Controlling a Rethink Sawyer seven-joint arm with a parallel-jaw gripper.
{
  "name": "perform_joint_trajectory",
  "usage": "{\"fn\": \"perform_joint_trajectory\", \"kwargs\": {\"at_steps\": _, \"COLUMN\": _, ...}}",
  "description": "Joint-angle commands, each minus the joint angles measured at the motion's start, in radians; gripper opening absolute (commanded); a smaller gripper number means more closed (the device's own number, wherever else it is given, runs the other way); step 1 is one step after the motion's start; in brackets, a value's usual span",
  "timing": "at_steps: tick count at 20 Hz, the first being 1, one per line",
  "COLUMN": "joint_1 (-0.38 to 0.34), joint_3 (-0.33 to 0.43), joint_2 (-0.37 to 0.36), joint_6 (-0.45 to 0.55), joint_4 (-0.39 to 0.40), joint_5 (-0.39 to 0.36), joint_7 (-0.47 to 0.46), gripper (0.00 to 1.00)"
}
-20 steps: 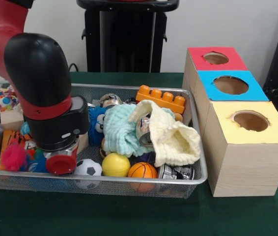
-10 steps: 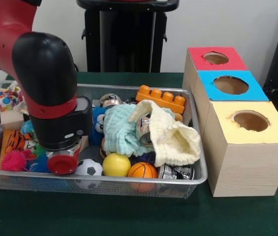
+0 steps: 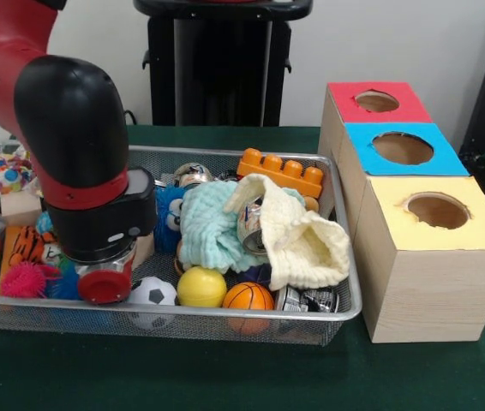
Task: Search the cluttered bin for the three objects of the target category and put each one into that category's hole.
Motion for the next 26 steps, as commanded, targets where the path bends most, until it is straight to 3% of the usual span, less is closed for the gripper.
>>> {"fn": "perform_joint_trajectory", "kwargs": {"at_steps": 1, "joint_1": -0.071, "joint_3": -0.081, "joint_2": 0.024, "joint_6": 0.346, "joint_4": -0.198, "joint_5": -0.181, "joint_7": -0.068, "gripper": 0.0}}
{"fn": "perform_joint_trajectory", "kwargs": {"at_steps": 7, "joint_1": -0.106, "joint_3": -0.128, "joint_2": -0.088, "joint_6": 0.615, "joint_4": -0.339, "joint_5": -0.321, "joint_7": -0.175, "gripper": 0.0}}
{"fn": "perform_joint_trajectory", "kwargs": {"at_steps": 13, "joint_1": -0.127, "joint_3": -0.092, "joint_2": -0.131, "joint_6": 0.737, "joint_4": -0.391, "joint_5": -0.386, "joint_7": -0.19, "gripper": 0.0}}
{"fn": "perform_joint_trajectory", "kwargs": {"at_steps": 20, "joint_1": -0.152, "joint_3": -0.04, "joint_2": -0.17, "joint_6": 0.736, "joint_4": -0.35, "joint_5": -0.42, "joint_7": -0.187, "gripper": 0.0}}
{"fn": "perform_joint_trajectory", "kwargs": {"at_steps": 26, "joint_1": -0.186, "joint_3": 0.012, "joint_2": -0.163, "joint_6": 0.6, "joint_4": -0.269, "joint_5": -0.441, "joint_7": -0.22, "gripper": 0.0}}
